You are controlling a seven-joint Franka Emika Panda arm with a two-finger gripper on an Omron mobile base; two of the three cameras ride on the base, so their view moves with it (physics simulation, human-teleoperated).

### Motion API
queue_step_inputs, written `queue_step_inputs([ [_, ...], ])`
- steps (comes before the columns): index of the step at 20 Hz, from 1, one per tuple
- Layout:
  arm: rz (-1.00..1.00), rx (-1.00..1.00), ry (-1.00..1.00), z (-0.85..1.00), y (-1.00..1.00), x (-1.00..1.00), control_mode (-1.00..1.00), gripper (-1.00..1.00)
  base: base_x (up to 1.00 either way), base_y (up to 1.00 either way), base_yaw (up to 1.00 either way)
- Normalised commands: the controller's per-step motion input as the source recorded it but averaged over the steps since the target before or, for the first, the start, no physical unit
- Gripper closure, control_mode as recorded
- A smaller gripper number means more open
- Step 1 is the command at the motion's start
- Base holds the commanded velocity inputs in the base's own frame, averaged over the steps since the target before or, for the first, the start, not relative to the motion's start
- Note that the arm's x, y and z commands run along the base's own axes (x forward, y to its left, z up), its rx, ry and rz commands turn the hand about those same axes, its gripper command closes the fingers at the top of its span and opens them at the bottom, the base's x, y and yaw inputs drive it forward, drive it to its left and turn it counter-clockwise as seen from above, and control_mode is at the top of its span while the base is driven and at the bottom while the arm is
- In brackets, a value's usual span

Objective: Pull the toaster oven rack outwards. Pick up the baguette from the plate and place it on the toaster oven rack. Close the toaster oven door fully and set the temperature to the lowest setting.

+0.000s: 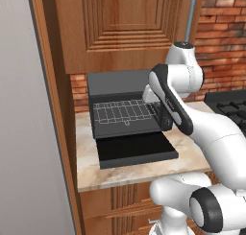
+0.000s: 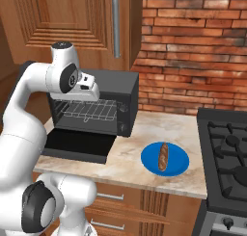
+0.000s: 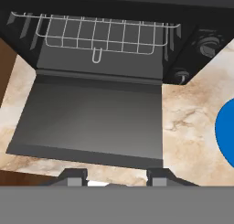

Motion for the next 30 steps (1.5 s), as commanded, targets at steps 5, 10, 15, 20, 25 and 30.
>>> queue_step_inputs([
  [5, 0.00, 0.00, 0.00, 0.00, 0.00, 0.00, -1.00, -1.00, 0.00, 0.00, 0.00],
  [10, 0.00, 0.00, 0.00, 0.00, 0.00, -0.01, -1.00, -1.00, 0.00, 0.00, 0.00],
  [15, 0.01, 0.00, -0.03, 0.00, 0.00, -0.27, -1.00, -1.00, 0.00, 0.00, 0.00],
  [20, 0.02, 0.00, -0.11, 0.00, 0.03, -0.46, -1.00, -1.00, 0.00, 0.00, 0.00],
  [25, 0.01, -0.01, -0.15, 0.00, 0.05, -0.48, -1.00, -1.00, 0.00, 0.00, 0.00],
  [30, 0.00, -0.11, -0.21, -0.09, 0.21, -0.38, -1.00, -1.00, 0.00, 0.00, 0.00],
])
